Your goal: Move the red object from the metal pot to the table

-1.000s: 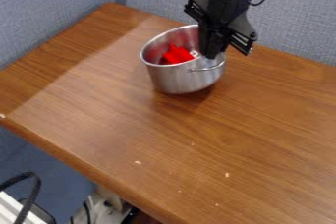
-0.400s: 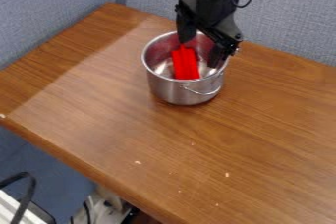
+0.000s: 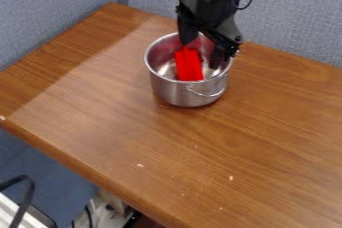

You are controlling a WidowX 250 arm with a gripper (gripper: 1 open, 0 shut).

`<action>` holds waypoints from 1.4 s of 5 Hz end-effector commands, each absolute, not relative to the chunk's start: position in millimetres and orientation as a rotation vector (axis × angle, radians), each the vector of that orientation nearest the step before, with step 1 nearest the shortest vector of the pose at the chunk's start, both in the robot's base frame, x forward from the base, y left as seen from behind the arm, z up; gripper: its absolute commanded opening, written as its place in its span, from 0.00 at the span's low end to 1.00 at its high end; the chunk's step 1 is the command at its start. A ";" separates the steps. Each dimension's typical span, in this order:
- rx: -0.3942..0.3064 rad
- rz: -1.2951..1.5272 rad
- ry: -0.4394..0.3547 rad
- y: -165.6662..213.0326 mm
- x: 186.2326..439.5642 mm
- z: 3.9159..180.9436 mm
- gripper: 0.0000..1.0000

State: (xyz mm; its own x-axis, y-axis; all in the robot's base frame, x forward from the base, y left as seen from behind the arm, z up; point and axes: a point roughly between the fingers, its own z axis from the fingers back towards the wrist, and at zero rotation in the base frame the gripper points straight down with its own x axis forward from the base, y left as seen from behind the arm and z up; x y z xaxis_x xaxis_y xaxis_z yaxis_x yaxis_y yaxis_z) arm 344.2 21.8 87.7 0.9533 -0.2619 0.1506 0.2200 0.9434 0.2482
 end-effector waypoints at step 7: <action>0.142 -0.200 -0.263 36.5 351.1 108.6 0.00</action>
State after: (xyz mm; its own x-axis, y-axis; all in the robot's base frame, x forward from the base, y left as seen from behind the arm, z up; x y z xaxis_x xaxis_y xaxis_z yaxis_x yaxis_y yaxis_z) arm 343.3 30.8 82.5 0.9599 -0.2261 0.1660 0.2035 0.9686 0.1427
